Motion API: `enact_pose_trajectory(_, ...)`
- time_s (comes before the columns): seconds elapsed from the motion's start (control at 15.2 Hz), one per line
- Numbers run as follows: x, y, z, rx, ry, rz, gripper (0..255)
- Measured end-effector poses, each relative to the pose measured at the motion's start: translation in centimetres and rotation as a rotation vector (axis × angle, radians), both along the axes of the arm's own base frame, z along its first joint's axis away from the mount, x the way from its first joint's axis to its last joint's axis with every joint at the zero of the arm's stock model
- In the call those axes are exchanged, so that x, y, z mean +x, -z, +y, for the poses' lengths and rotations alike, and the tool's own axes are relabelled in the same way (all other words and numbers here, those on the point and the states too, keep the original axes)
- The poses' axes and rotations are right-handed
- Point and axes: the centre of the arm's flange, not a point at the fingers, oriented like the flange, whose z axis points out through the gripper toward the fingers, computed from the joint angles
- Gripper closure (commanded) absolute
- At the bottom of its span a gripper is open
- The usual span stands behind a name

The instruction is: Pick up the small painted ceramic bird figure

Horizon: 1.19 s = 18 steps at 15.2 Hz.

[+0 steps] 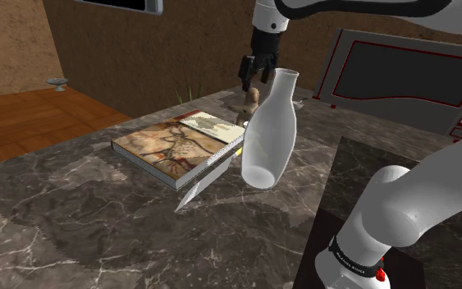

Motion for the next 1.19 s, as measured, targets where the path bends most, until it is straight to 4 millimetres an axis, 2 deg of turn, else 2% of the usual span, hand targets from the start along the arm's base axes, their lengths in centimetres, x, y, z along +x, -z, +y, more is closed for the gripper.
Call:
enact_pose_trajectory(0.2, 1.3, 0.1, 0.4, -0.029, 0.028, -0.007, 0)
enact_pose_trajectory(0.59, 1.6, 3.0, 0.4, -0.033, 0.033, -0.008, 0)
enact_pose_trajectory(0.66, 1.5, 3.1, 0.4, -0.033, 0.033, -0.008, 255)
enact_pose_trajectory(1.19, 1.3, 3.3, 0.4, -0.034, 0.033, -0.012, 255)
